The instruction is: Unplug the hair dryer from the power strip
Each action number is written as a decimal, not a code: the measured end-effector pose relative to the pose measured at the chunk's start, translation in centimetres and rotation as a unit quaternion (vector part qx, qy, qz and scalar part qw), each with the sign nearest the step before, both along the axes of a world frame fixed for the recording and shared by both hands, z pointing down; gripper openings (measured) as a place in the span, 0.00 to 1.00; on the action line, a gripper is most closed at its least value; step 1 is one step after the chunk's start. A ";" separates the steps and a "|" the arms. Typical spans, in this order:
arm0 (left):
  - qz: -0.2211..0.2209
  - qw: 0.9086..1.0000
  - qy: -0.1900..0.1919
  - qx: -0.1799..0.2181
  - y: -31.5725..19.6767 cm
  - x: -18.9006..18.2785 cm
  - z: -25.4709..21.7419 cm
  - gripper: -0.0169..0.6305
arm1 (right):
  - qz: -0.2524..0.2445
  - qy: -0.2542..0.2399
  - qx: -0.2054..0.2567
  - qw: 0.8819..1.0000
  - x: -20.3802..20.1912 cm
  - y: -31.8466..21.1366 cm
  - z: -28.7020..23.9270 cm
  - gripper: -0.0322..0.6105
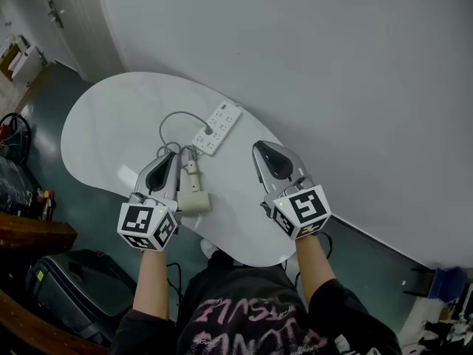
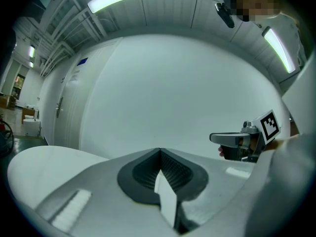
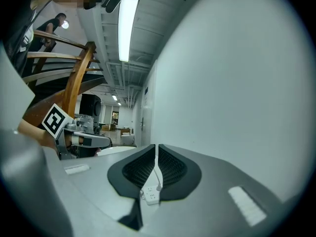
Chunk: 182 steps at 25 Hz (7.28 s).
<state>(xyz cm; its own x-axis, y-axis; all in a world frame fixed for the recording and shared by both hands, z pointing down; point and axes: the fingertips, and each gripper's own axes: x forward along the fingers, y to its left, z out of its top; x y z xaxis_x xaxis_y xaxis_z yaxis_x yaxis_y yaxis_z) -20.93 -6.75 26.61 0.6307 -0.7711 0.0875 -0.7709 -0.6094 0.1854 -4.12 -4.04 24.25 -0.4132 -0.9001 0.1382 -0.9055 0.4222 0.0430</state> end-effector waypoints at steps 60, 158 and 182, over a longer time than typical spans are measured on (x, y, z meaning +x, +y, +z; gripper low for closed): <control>-0.003 0.993 -0.079 -0.091 -9.7 9.2 11.4 0.03 | -0.117 -0.028 -0.119 0.986 2.7 -10.4 13.3 0.15; 0.086 0.927 -0.301 -0.207 -16.8 11.9 23.5 0.13 | -0.200 0.141 -0.225 0.943 -2.0 -18.4 26.1 0.17; 0.095 0.923 -0.298 -0.226 -16.9 12.0 23.7 0.14 | -0.190 0.168 -0.266 0.930 -2.5 -19.2 28.1 0.15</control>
